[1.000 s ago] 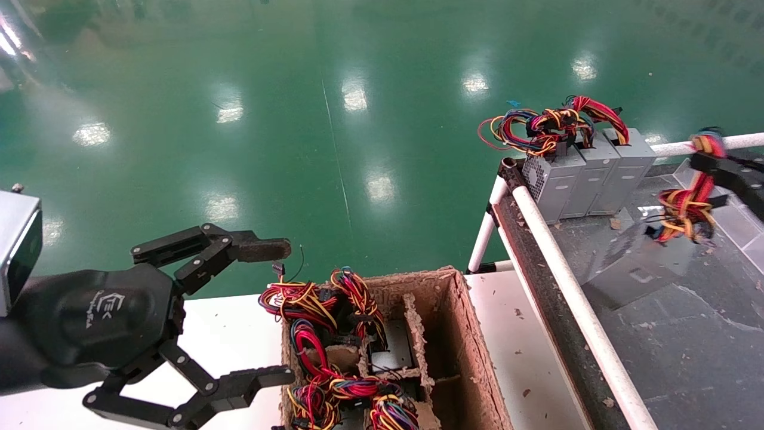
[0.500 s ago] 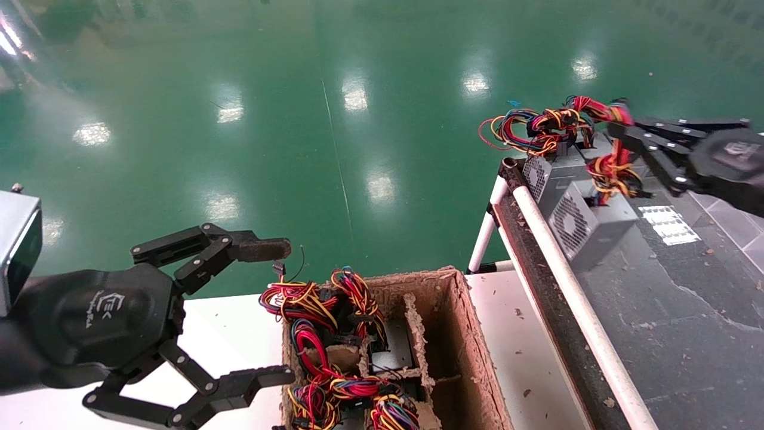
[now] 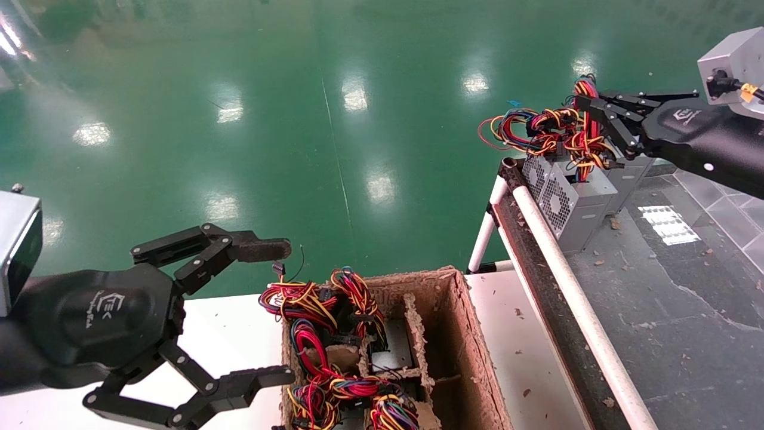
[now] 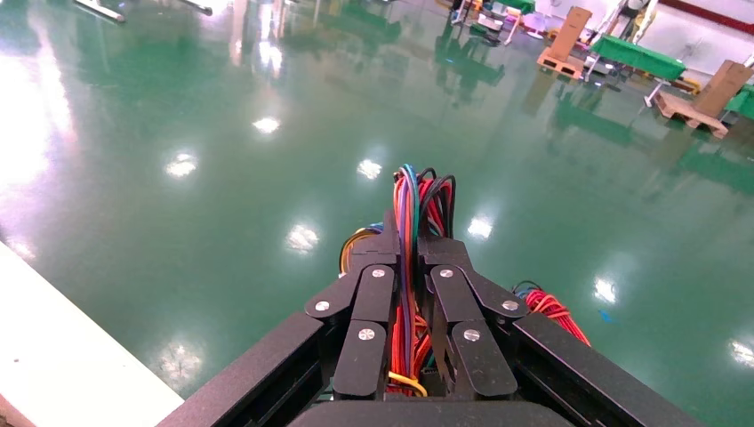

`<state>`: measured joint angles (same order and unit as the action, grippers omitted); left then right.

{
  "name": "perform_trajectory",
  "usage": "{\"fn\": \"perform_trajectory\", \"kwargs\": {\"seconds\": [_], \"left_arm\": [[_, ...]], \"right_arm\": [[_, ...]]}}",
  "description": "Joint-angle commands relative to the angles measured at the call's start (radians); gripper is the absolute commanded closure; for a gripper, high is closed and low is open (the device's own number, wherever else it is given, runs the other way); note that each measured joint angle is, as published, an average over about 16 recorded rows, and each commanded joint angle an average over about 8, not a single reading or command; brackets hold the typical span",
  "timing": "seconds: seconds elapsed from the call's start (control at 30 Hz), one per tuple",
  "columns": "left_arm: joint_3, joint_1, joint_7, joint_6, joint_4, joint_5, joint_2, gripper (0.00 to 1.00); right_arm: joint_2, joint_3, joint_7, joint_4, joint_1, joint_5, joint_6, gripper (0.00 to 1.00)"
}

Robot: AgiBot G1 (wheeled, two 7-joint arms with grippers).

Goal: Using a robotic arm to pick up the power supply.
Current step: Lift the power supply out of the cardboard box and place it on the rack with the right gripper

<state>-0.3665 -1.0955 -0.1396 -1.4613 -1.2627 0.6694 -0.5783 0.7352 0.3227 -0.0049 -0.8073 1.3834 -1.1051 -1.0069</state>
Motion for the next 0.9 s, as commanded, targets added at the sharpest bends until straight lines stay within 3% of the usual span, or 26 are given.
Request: {"fn": "perform_trajectory", "kwargs": {"seconds": [0.03, 0.67, 0.9], "left_arm": [[0.000, 0.000, 0.000, 0.000, 0.000, 0.000, 0.000, 0.00], [0.000, 0.000, 0.000, 0.000, 0.000, 0.000, 0.000, 0.00], [0.000, 0.000, 0.000, 0.000, 0.000, 0.000, 0.000, 0.00]], "right_arm": [[0.008, 0.003, -0.004, 0.017, 0.014, -0.004, -0.005, 0.00], [-0.005, 0.038, 0.030, 0.053, 0.046, -0.047, -0.036, 0.00], [-0.014, 0.013, 0.035, 0.062, 0.047, -0.001, -0.071, 0.00]]}}
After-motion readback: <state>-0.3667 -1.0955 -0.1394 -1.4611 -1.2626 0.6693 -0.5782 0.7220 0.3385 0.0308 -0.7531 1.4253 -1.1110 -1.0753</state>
